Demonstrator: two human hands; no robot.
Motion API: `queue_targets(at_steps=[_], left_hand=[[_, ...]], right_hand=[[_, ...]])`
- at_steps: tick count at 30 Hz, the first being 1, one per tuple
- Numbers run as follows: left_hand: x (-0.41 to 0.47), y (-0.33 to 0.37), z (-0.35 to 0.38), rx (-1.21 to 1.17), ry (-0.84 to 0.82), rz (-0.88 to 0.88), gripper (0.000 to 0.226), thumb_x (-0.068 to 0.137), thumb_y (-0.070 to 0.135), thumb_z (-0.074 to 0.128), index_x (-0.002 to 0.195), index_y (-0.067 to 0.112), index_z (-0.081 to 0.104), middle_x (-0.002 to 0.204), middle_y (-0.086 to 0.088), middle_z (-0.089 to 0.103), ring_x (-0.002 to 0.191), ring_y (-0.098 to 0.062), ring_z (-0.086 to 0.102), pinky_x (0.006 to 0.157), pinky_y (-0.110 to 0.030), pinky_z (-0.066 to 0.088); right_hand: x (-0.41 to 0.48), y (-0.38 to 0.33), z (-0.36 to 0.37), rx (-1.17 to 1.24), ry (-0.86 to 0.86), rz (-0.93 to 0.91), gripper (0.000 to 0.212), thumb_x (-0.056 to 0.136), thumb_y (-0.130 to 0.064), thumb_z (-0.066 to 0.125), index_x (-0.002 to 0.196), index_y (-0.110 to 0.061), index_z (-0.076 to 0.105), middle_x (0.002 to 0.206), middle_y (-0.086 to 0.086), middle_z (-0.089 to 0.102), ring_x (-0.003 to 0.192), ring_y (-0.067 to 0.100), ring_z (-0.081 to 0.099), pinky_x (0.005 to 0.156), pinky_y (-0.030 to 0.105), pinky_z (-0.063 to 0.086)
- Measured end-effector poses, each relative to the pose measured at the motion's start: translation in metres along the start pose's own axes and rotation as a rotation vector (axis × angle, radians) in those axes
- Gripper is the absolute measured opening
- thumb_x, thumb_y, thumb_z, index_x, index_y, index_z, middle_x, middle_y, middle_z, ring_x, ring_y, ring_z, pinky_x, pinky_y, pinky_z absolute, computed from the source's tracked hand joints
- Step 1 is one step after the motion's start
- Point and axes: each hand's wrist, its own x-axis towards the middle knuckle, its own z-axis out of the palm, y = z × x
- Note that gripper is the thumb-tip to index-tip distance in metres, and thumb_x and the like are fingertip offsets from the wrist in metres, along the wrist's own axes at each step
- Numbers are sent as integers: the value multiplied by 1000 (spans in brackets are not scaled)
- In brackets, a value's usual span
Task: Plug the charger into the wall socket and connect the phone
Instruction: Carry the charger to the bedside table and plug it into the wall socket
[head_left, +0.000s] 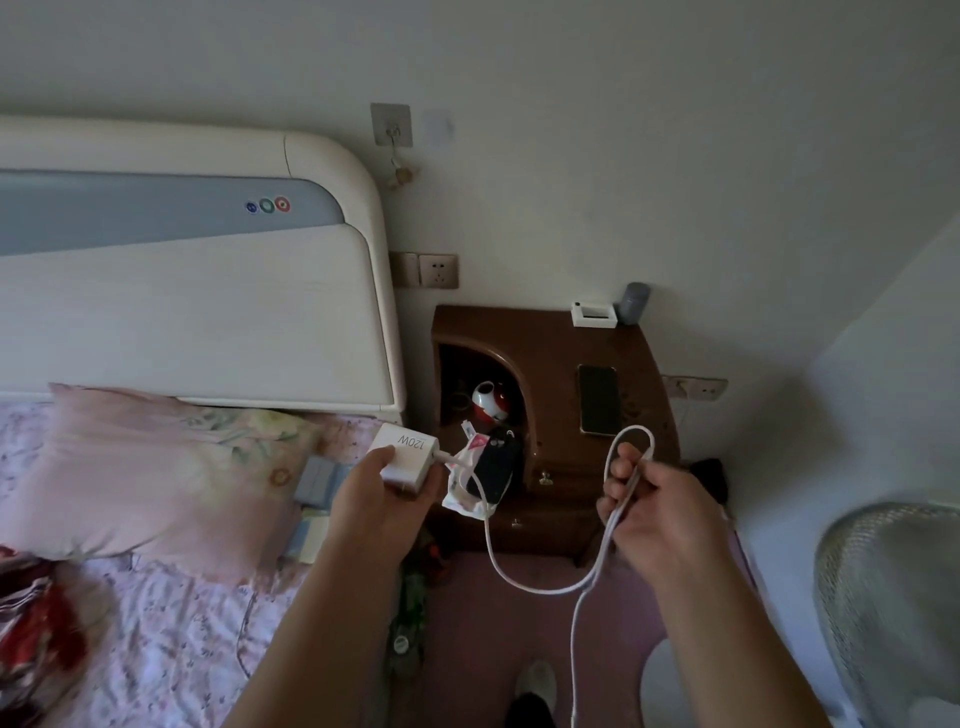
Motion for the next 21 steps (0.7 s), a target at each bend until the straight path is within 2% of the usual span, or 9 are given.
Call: queue_targets(at_steps=[6, 21], left_hand=[[29, -1, 39, 1, 66, 70, 47, 96, 6, 43, 142, 7, 37, 140, -20, 49, 126, -36, 50, 107, -48, 40], [79, -22, 108, -31, 114, 145, 45, 96, 7, 44, 141, 8, 39, 140, -19, 50, 126, -35, 49, 106, -48, 41]], right_hand=[[45, -32, 20, -12, -27, 36, 29, 99, -13, 36, 87, -10, 63, 61, 0, 52, 55, 13, 40, 59, 27, 33], [130, -92, 41, -58, -81, 104, 24, 98, -12, 38, 90, -10, 60, 66, 1, 51, 55, 13, 41, 59, 27, 33]])
